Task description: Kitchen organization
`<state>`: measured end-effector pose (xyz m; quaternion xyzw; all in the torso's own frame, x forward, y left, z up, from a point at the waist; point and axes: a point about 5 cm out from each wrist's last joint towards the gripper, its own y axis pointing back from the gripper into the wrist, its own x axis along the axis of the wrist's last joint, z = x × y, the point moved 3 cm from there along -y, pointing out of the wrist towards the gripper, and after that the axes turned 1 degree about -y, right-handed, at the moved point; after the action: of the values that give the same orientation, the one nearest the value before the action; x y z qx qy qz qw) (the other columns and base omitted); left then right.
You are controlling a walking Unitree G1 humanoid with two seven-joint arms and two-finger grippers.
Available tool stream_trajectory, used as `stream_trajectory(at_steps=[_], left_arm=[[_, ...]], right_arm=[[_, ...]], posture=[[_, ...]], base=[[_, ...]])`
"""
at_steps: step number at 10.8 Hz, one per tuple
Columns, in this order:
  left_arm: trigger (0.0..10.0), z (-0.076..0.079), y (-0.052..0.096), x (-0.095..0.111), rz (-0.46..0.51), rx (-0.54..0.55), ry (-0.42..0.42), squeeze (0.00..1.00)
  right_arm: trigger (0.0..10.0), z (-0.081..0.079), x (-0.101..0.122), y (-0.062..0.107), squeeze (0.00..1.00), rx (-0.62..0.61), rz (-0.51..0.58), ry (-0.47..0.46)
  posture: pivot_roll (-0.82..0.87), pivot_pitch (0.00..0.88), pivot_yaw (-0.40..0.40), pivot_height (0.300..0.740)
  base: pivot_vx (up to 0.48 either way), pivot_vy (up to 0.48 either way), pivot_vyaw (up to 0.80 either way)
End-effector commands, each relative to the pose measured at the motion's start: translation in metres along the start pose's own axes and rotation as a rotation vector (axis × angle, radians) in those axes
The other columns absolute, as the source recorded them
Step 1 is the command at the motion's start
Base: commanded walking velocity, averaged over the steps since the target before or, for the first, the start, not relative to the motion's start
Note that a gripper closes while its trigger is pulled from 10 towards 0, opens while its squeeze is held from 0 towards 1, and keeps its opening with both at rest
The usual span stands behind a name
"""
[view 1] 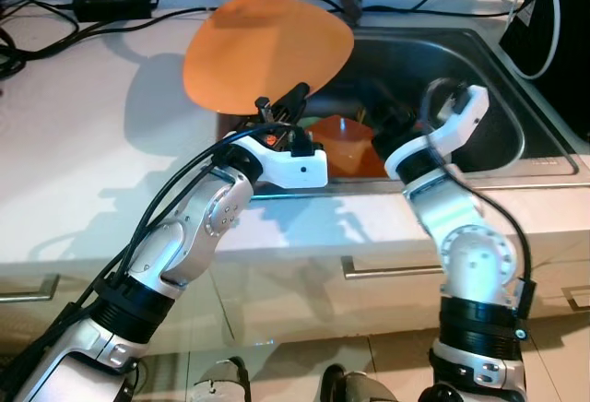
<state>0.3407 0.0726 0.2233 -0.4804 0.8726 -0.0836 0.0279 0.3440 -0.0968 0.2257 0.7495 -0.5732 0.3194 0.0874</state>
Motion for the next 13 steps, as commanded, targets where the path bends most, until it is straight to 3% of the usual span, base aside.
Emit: stream_trajectory(at_steps=[1,2,4,13], left_arm=[[10.0,-0.006,-0.003,0.007,0.035,0.033,-0.017,0.0],[10.0,-0.005,-0.003,0.008,0.038,0.026,-0.013,0.0],[10.0,-0.003,-0.003,0.01,0.05,0.019,-0.006,0.0],[10.0,-0.011,0.0,0.033,0.201,0.047,0.028,0.0]], right_arm=[[10.0,-0.011,0.006,-0.001,0.0,0.037,0.018,-0.043],[10.0,-0.017,0.006,-0.001,0.0,0.074,0.015,-0.135],[10.0,-0.025,0.003,0.0,0.0,0.119,-0.005,-0.219],[10.0,-0.02,0.0,-0.002,0.0,0.096,-0.04,-0.193]], posture=[[0.09,0.067,-0.079,0.74],[0.09,0.071,-0.08,0.74],[0.09,0.076,-0.081,0.74],[0.1,0.096,-0.087,0.74]], base=[[0.0,0.0,0.0],[0.0,0.0,0.0],[0.0,0.0,0.0],[0.0,0.0,0.0]])
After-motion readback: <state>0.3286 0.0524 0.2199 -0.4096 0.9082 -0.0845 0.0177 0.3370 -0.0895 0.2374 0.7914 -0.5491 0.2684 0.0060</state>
